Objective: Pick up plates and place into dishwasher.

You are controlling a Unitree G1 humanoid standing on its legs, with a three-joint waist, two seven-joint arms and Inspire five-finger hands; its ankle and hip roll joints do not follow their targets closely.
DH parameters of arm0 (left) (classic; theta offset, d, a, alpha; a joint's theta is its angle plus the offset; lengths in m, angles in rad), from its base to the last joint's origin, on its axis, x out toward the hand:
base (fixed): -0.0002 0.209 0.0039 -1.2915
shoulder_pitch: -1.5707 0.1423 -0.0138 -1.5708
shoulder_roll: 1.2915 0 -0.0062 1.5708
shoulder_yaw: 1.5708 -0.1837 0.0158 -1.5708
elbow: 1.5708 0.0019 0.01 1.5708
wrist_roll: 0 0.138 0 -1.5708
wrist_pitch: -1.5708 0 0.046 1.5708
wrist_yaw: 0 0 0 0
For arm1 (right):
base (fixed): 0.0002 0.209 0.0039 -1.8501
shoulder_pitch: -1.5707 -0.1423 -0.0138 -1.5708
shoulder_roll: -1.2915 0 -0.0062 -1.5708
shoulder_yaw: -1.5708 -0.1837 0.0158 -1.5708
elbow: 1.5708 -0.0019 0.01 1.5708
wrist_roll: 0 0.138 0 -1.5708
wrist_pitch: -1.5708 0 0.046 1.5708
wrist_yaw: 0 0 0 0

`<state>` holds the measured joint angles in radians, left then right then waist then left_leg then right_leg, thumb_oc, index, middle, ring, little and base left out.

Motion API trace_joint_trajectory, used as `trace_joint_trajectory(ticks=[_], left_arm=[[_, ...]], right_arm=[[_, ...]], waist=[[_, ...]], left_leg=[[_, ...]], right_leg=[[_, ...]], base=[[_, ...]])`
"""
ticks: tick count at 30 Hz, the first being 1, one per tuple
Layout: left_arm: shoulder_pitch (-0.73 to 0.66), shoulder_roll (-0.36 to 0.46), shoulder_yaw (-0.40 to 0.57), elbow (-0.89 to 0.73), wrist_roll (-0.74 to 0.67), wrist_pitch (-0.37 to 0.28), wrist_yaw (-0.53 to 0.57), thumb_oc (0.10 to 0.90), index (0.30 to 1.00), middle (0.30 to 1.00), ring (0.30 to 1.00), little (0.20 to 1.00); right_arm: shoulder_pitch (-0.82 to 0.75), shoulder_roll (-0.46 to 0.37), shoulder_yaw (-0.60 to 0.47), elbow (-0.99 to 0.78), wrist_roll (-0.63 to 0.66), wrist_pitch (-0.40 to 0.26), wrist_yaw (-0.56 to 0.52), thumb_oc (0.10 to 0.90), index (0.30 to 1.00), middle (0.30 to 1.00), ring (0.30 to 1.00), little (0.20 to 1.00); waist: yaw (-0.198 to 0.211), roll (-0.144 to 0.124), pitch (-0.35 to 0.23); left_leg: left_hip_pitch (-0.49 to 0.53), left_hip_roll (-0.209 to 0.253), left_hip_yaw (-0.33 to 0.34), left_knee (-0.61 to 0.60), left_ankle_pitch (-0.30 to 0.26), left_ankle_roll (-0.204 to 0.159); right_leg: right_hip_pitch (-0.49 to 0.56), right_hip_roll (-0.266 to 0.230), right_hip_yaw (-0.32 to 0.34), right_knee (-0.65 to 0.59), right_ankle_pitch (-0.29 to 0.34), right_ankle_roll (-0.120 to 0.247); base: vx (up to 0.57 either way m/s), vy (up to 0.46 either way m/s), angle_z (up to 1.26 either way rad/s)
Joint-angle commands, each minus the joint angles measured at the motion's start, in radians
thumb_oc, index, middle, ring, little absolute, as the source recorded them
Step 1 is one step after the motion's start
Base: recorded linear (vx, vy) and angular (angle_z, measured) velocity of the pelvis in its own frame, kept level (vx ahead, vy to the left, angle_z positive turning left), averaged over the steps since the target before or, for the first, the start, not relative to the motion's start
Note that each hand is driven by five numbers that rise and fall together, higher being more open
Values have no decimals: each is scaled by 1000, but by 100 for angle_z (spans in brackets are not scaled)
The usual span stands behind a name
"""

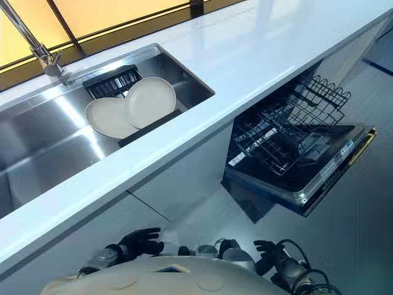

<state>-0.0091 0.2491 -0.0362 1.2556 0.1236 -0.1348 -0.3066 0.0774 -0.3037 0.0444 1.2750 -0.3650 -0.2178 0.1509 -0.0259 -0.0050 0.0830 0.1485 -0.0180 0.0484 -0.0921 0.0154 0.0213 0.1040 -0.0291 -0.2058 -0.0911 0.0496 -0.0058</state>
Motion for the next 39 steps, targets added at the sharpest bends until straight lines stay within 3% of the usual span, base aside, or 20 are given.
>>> trace_joint_trajectory(ticks=[1, 5, 10, 13, 17, 19, 22, 23, 24, 25, 26, 27, 29, 30, 32, 34, 36, 39], left_arm=[[-31, -10, 12, 61, -21, -45, -30, 800, 900, 900, 900, 900], [-27, -11, 16, 59, -57, -74, -40, 800, 900, 900, 900, 900], [-33, -14, 0, -25, -159, -234, -75, 800, 900, 900, 900, 900], [-44, -7, -46, -195, -217, -292, -132, 800, 900, 900, 900, 900], [-60, 14, -115, -411, -284, -298, -311, 800, 900, 900, 900, 900], [-72, 32, -169, -588, -386, -244, -467, 800, 900, 900, 900, 900], [-95, 45, -199, -807, -558, -96, -720, 800, 900, 900, 900, 900], [-102, 9, -207, -958, -615, 58, -783, 800, 900, 900, 900, 900], [-109, -15, -212, -1053, -675, 165, -826, 800, 900, 900, 900, 900], [-119, -53, -211, -1136, -799, 361, -887, 800, 900, 900, 900, 900], [-120, -123, -210, -1184, -971, 616, -895, 800, 900, 900, 900, 900], [-113, -202, -203, -1191, -1032, 756, -892, 800, 900, 900, 900, 900], [-112, -282, -195, -1167, -1126, 900, -912, 800, 900, 900, 900, 900], [-111, -295, -198, -1162, -1170, 925, -917, 800, 900, 900, 900, 900], [-116, -331, -225, -1196, -1391, 908, -853, 800, 900, 900, 900, 900], [-124, -331, -243, -1272, -1570, 792, -719, 800, 900, 900, 900, 900], [-143, -307, -236, -1400, -1629, 578, -584, 800, 900, 900, 900, 900], [-155, -246, -184, -1512, -1552, 300, -426, 800, 900, 900, 900, 900]], right_arm=[[-55, 16, 11, 20, 12, -47, -4, 800, 900, 900, 900, 900], [-55, 17, 12, 20, 13, -46, -7, 800, 900, 900, 900, 900], [-52, 15, 19, -4, 13, -35, -2, 800, 900, 900, 900, 900], [-58, 7, 16, -26, 35, -27, 2, 800, 900, 900, 900, 900], [-64, -7, 12, -53, 34, -20, 4, 800, 900, 900, 900, 900], [-72, -19, 15, -57, 31, -21, 9, 800, 900, 900, 900, 900], [-84, -28, 22, -59, 40, -23, 21, 800, 900, 900, 900, 900], [-91, -25, 31, -56, 44, -23, 20, 800, 900, 900, 900, 900], [-96, -21, 37, -50, 43, -24, 17, 800, 900, 900, 900, 900], [-102, -15, 44, -40, 43, -26, 12, 800, 900, 900, 900, 900], [-111, -9, 46, -28, 41, -26, 11, 800, 900, 900, 900, 900], [-114, 4, 46, -15, 31, -29, 7, 800, 900, 900, 900, 900], [-121, 23, 50, 4, 34, -33, -1, 800, 900, 900, 900, 900], [-124, 27, 53, 8, 37, -32, -4, 800, 900, 900, 900, 900], [-136, 44, 79, 27, 55, -25, -13, 800, 900, 900, 900, 900], [-141, 54, 103, 41, 57, -22, -26, 800, 900, 900, 900, 900], [-141, 66, 126, 42, 65, -7, -41, 800, 900, 900, 900, 900], [-123, 70, 134, 38, 66, -2, -63, 800, 900, 900, 900, 900]], waist=[[3, 9, -5], [4, 8, -6], [5, 7, 0], [12, 8, 10], [20, 14, 22], [22, 19, 26], [24, 24, 30], [23, 25, 30], [23, 25, 29], [21, 27, 31], [20, 25, 26], [19, 22, 26], [21, 13, 19], [21, 12, 18], [29, 0, 16], [35, -4, 16], [45, -4, 15], [59, 4, 12]], left_leg=[[-35, -22, 69, 20, -50, 11], [-37, -22, 67, 18, -48, 10], [-39, -18, 67, 16, -47, 7], [-43, -16, 65, 14, -46, 8], [-51, -15, 60, 9, -40, 11], [-54, -14, 57, 6, -38, 14], [-58, -14, 51, 5, -39, 17], [-60, -13, 49, 5, -39, 21], [-60, -13, 47, 5, -42, 24], [-55, -12, 44, 5, -48, 27], [-54, -13, 41, 5, -53, 28], [-43, -14, 40, 5, -65, 29], [-44, -13, 38, 5, -70, 25], [-43, -13, 37, 5, -72, 24], [-39, -13, 39, 5, -79, 18], [-37, -13, 40, 5, -81, 15], [-38, -15, 33, 5, -77, 12], [-43, -20, 13, 5, -66, 8]], right_leg=[[-23, 19, -4, 93, -118, 40], [-25, 19, -3, 91, -116, 41], [-30, 19, -1, 94, -115, 45], [-38, 21, -1, 100, -111, 47], [-48, 21, 3, 102, -104, 49], [-53, 21, 6, 102, -100, 50], [-59, 22, 13, 101, -94, 52], [-63, 22, 19, 102, -92, 52], [-64, 22, 22, 101, -91, 53], [-60, 23, 29, 100, -91, 53], [-61, 23, 37, 96, -89, 55], [-50, 23, 41, 92, -94, 57], [-45, 22, 44, 82, -90, 57], [-42, 22, 45, 80, -90, 58], [-32, 22, 33, 71, -91, 56], [-26, 22, 22, 67, -91, 54], [-22, 23, 11, 62, -91, 52], [-16, 23, -4, 59, -91, 50]], base=[[-763, -338, -7], [0, 0, 0], [-16, -2, 0], [-64, -13, 1], [-72, 2, 1], [-69, 5, 0], [-51, -5, -1], [-39, -12, 0], [-31, -21, 2], [-11, -26, 5], [26, -32, 7], [37, -48, 6], [32, -70, 1], [22, -95, 6], [14, -93, 7], [7, -47, -1], [0, 0, 0], [2, 13, 7]])
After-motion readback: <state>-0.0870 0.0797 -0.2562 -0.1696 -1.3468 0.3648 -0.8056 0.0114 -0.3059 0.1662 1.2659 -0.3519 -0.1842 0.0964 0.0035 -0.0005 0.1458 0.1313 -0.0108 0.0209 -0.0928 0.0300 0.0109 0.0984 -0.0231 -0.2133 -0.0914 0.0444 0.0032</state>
